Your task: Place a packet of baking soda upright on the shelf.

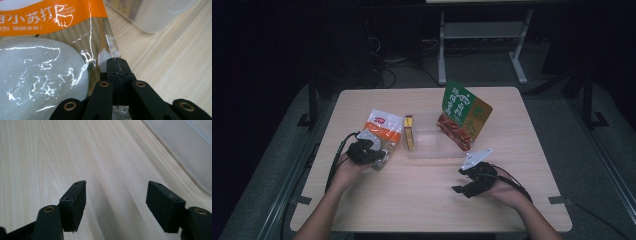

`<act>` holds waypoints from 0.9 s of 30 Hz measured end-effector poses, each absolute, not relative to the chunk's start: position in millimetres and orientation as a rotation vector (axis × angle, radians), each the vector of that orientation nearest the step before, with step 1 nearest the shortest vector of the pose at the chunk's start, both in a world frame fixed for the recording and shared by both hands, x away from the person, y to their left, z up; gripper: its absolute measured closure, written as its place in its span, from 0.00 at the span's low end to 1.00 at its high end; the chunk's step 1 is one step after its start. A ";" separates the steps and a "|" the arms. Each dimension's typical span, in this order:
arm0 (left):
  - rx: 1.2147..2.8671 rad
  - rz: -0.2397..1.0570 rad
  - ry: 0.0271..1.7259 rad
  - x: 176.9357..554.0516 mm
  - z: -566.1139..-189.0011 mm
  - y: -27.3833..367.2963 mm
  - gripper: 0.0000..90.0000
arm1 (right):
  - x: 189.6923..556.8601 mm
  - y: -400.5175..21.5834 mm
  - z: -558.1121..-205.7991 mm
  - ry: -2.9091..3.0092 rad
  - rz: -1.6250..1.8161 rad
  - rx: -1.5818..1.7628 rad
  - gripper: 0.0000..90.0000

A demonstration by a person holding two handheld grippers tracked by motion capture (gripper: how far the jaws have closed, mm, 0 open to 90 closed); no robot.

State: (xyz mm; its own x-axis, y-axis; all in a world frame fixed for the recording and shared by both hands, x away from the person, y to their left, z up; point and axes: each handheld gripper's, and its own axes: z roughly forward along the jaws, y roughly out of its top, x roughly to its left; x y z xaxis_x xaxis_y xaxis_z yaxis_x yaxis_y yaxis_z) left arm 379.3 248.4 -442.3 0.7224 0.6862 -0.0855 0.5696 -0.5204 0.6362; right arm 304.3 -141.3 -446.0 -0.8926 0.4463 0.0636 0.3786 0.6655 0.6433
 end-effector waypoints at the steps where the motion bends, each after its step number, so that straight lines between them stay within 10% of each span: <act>1: 2.268 0.227 0.945 379.5 -442.1 248.8 1.00 | 304.6 -141.4 -446.4 2.776 1.037 0.683 0.36; 27: 2.014 0.304 1.203 428.8 -437.5 320.7 0.51 | 306.7 -138.8 -450.8 2.802 1.028 0.676 0.36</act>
State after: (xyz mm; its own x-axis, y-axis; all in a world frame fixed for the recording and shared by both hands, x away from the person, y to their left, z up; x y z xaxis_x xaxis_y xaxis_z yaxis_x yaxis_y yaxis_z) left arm 428.8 320.7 -437.5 0.5284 0.8321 -0.1686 0.6521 -0.2707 0.7081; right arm 306.7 -138.8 -450.8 -0.8993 0.4312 0.0736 0.3764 0.6770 0.6325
